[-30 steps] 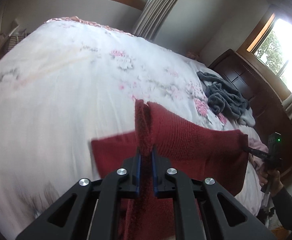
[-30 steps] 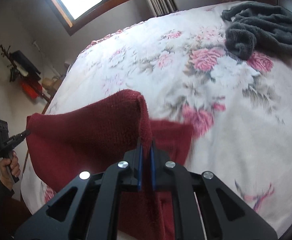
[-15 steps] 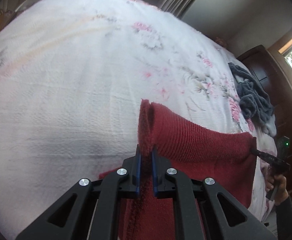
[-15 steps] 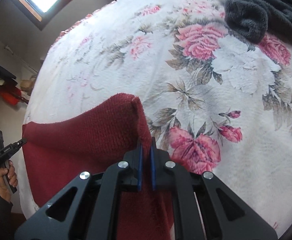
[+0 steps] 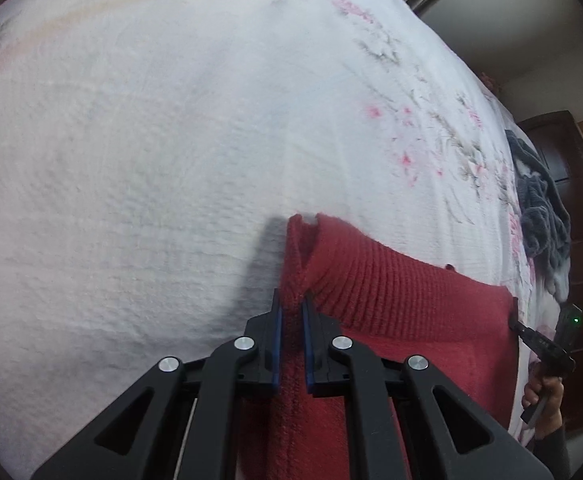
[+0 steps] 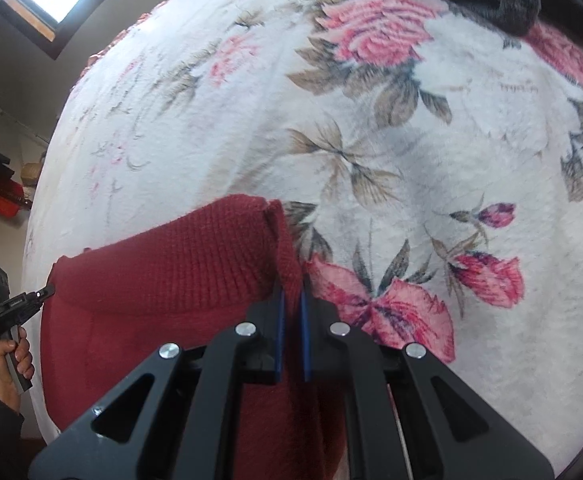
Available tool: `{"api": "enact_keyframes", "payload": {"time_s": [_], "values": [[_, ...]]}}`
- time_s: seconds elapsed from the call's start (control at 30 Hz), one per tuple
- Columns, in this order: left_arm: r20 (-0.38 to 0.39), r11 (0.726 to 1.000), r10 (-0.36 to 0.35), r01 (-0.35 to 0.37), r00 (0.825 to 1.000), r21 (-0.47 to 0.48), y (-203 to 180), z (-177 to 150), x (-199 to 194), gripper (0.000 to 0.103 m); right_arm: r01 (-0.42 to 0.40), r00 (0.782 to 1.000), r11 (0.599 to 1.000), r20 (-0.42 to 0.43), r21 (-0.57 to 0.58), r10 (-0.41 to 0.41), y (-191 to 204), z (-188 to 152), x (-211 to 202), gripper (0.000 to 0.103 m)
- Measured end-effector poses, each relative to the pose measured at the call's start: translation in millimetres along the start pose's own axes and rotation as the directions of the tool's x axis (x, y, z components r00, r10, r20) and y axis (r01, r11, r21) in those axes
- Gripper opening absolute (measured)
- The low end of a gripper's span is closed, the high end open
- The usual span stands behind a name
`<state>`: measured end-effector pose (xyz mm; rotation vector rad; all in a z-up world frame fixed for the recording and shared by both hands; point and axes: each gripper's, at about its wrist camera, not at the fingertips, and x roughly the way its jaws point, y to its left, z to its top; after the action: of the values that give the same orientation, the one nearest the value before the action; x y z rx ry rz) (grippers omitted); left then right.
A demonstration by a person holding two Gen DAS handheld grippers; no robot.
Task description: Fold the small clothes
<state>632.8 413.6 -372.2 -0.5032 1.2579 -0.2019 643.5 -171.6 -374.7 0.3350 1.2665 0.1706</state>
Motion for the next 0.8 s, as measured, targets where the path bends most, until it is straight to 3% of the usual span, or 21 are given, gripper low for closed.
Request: {"api": "enact_keyframes", "payload": {"time_s": [0.3,0.57,0.6,0.63,0.67,0.7,0.73,0.8], "values": [[0.122,0.992,-0.124,0.121,0.985,0.037,-10.6,-0.5,-43.4,0.007,-0.064,0.994,0.997,0.087,0.032,0.061,-5.8,2.5,-17.7,0.005],[0.014,0.999,0.024,-0.023,1.000,-0.032,3.2,-0.7,3.8,0.012,-0.005,1.000,1.000,0.016,0.024,0.005,-3.4,1.1,10.2,0.008],[0.019,0.999,0.044,-0.043,0.999,-0.030,0.6,0.3,-1.2,0.017,-0.007,1.000,1.000,0.022,0.022,0.007,-3.1,1.2,7.1,0.014],[0.051,0.994,0.112,-0.111,0.992,-0.024,-4.9,0.0,-12.7,0.030,-0.006,0.999,1.000,0.040,0.026,0.005,-3.5,1.0,0.2,0.023],[0.102,0.984,0.177,-0.176,0.979,-0.016,-12.7,-3.8,-27.5,0.033,-0.002,0.997,0.999,0.077,0.035,-0.001,-4.4,0.3,-10.9,0.024],[0.162,0.985,0.168,-0.172,0.972,0.008,-21.4,-8.0,-43.0,0.039,-0.007,0.992,0.999,0.126,0.038,0.002,-4.8,-1.6,-25.5,0.024],[0.191,0.995,0.072,-0.083,0.979,0.047,-33.3,-14.9,-55.2,0.041,-0.029,0.987,0.999,0.156,0.036,0.023,-4.3,-4.3,-35.6,0.024],[0.152,0.994,-0.039,0.023,0.988,0.111,-49.7,-23.8,-55.5,0.039,-0.119,0.984,0.992,0.134,0.032,0.114,-0.9,-10.2,-39.0,0.024]]}}
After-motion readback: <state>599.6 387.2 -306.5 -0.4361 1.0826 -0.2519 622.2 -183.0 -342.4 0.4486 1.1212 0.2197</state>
